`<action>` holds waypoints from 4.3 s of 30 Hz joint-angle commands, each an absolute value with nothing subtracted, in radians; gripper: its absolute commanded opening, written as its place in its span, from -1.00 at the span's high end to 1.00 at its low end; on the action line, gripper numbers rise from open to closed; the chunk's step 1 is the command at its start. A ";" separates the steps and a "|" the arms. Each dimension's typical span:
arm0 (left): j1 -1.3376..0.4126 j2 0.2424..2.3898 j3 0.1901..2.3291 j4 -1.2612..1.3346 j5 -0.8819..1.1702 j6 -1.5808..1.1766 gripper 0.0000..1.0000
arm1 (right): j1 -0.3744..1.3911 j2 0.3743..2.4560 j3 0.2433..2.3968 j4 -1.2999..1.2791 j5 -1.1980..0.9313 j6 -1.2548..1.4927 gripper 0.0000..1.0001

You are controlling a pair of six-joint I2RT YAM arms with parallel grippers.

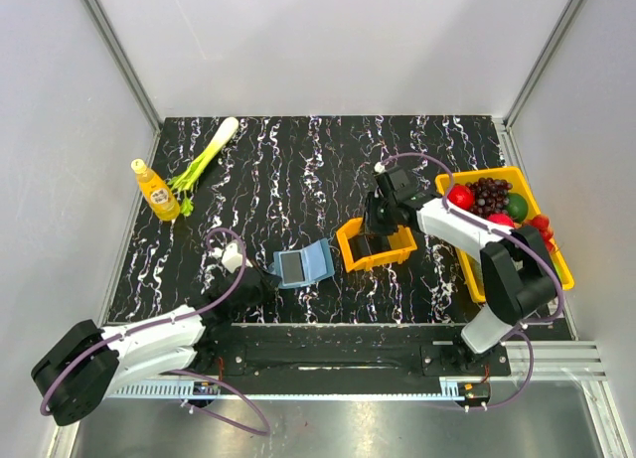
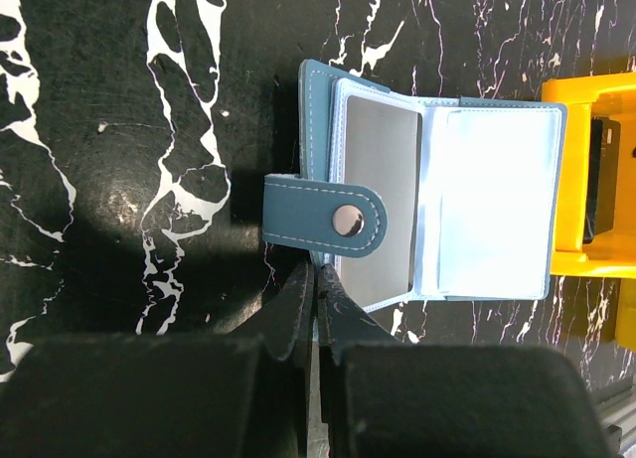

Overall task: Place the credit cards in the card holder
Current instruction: Pick up the credit card from the storage box, then insert the credit card into the card holder.

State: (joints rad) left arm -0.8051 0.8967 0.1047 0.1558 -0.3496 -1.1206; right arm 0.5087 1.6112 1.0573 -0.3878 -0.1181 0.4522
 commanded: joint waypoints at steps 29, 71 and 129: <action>-0.807 0.945 0.140 0.198 -0.357 -1.114 1.00 | 0.514 1.657 1.040 -0.291 -0.267 0.460 0.48; -0.807 0.980 0.137 0.222 -0.350 -1.118 1.00 | 0.537 1.683 1.045 -0.287 -0.356 0.402 0.64; -0.805 0.792 0.084 0.291 -0.327 -1.045 1.00 | 0.888 1.624 1.215 -0.252 -0.066 0.534 1.00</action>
